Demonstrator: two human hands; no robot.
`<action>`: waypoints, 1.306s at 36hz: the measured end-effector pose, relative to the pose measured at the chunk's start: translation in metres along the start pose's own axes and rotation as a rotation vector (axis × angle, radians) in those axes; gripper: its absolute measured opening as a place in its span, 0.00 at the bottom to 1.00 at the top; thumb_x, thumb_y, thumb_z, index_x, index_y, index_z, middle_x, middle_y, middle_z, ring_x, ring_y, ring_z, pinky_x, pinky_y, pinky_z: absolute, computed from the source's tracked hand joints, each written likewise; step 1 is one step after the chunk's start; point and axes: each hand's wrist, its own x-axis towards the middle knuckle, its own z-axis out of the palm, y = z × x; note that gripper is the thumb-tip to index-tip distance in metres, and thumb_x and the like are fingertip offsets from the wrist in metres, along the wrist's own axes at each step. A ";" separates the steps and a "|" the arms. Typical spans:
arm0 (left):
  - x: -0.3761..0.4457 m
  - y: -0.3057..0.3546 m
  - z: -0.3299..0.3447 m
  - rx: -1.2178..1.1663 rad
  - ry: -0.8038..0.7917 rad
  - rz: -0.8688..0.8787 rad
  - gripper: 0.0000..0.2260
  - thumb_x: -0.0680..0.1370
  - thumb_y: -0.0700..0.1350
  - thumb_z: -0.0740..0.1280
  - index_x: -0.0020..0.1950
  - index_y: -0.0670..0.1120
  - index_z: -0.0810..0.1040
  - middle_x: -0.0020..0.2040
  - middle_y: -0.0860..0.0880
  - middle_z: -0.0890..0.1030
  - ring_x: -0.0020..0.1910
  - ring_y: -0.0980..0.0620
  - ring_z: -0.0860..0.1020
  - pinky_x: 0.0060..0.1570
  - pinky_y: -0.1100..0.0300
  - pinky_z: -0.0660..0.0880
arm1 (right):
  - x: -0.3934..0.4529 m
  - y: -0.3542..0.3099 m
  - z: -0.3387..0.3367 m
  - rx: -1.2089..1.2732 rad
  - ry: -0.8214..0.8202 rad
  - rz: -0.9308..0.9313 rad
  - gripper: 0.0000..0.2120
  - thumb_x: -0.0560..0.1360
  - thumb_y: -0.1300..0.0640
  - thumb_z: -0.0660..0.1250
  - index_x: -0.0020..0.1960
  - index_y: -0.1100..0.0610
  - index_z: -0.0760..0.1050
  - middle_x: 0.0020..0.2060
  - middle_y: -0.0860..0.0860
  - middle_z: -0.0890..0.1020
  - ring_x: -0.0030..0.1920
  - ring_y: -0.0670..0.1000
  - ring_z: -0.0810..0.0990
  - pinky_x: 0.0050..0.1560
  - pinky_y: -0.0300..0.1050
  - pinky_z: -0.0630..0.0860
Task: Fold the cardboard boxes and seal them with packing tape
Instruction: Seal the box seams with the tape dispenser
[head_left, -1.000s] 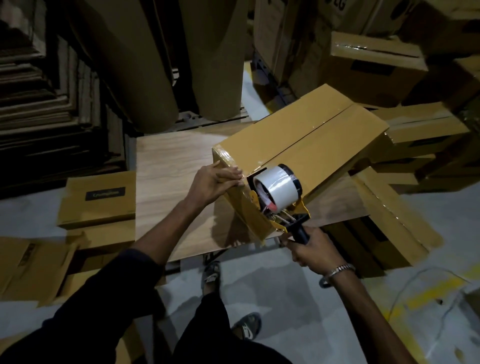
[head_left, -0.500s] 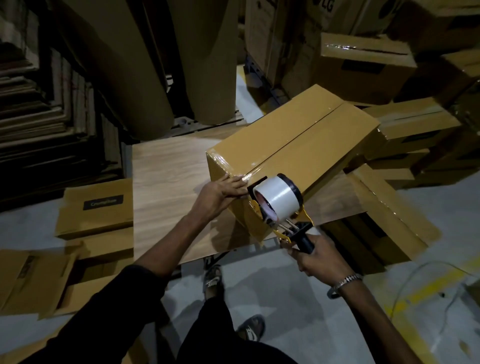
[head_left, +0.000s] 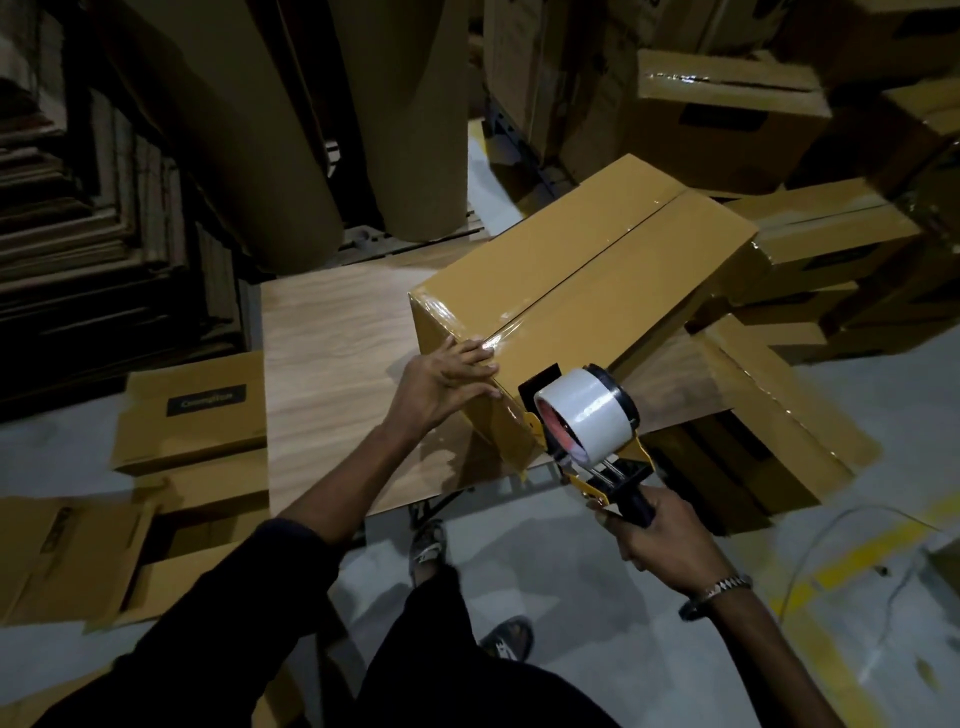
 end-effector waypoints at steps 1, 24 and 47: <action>0.000 -0.002 0.000 -0.007 0.003 -0.005 0.17 0.72 0.48 0.82 0.59 0.47 0.87 0.65 0.50 0.82 0.71 0.53 0.78 0.77 0.44 0.68 | -0.004 0.005 -0.002 0.007 0.002 0.009 0.07 0.77 0.53 0.75 0.43 0.53 0.80 0.27 0.54 0.82 0.26 0.50 0.78 0.31 0.44 0.75; -0.025 0.035 0.031 0.052 -0.053 -0.290 0.44 0.72 0.71 0.73 0.83 0.57 0.62 0.85 0.57 0.57 0.84 0.57 0.47 0.75 0.28 0.62 | -0.011 0.075 0.052 0.154 -0.007 0.305 0.05 0.77 0.61 0.74 0.43 0.59 0.79 0.23 0.52 0.74 0.22 0.51 0.70 0.27 0.44 0.68; 0.003 0.147 0.136 -0.364 0.463 -0.852 0.36 0.86 0.64 0.49 0.84 0.49 0.32 0.83 0.53 0.31 0.79 0.61 0.36 0.80 0.59 0.40 | 0.109 -0.059 -0.021 0.078 0.415 -0.205 0.07 0.80 0.55 0.71 0.56 0.57 0.82 0.47 0.55 0.86 0.50 0.56 0.83 0.51 0.53 0.78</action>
